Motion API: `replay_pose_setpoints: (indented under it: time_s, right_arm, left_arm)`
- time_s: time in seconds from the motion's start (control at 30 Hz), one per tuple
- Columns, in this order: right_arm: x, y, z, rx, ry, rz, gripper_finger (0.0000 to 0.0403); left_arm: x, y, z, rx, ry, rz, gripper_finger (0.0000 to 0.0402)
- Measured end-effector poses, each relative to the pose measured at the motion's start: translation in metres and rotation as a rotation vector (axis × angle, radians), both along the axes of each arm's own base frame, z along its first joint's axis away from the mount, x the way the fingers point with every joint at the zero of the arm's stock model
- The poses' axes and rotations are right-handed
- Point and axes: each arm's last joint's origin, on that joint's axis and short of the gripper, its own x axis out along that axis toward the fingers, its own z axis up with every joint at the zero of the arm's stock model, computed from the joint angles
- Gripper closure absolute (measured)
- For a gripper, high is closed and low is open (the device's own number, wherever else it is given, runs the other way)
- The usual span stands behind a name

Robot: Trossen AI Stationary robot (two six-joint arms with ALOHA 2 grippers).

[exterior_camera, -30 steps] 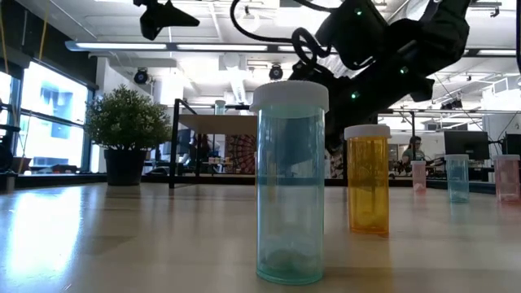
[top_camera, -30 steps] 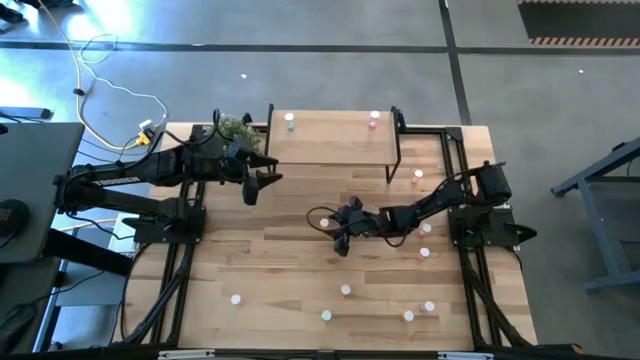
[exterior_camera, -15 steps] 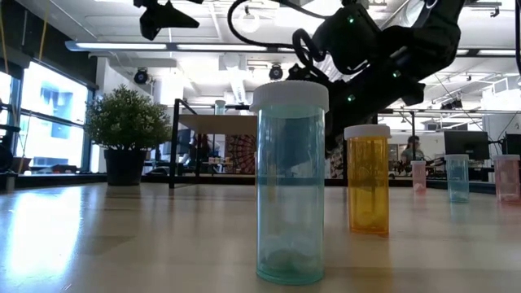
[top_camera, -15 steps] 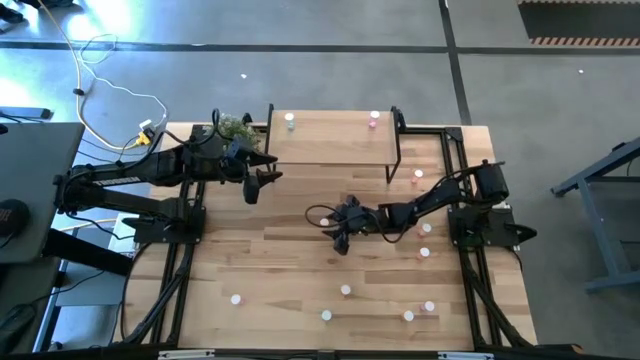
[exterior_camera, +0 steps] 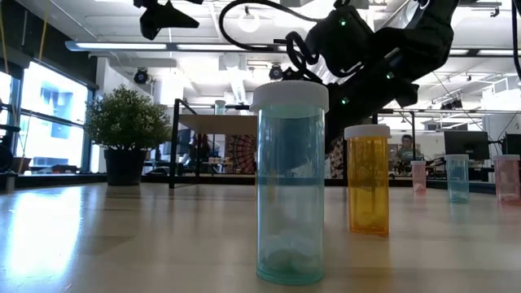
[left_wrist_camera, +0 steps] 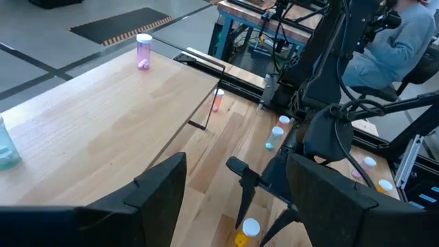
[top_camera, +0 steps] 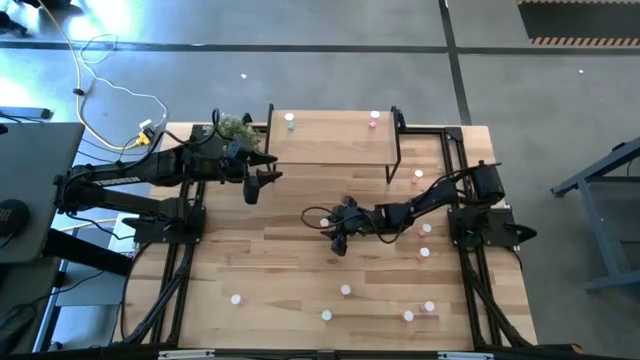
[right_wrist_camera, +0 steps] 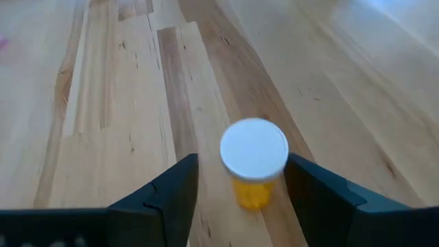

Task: Pick and place medicine bottles onto shelf by color
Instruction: Put the top left yellow pill bottle on the shelf

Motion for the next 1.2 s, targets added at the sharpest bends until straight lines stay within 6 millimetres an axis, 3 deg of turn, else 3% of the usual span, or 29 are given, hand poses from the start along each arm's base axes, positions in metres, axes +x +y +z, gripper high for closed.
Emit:
replay_pose_setpoints:
  time_s: [0.6,0.97,1.07,1.2]
  right_arm:
    - [0.0,-0.001,0.0,-0.02,-0.004,-0.029,0.0306]
    - [0.0,-0.001,0.001,-0.012,-0.017,-0.031,0.0313]
    - [0.004,0.0,0.008,0.016,-0.035,-0.029,0.0313]
    - [0.016,0.001,0.033,0.028,-0.086,-0.02,0.0313]
  left_arm:
    - [0.0,0.0,0.0,0.009,0.004,-0.004,0.0158]
    - [0.0,0.0,0.0,0.009,0.004,-0.003,0.0158]
    - [0.0,0.0,0.0,0.011,0.005,0.001,0.0158]
    - [-0.001,0.002,0.0,0.01,0.004,0.009,0.0158]
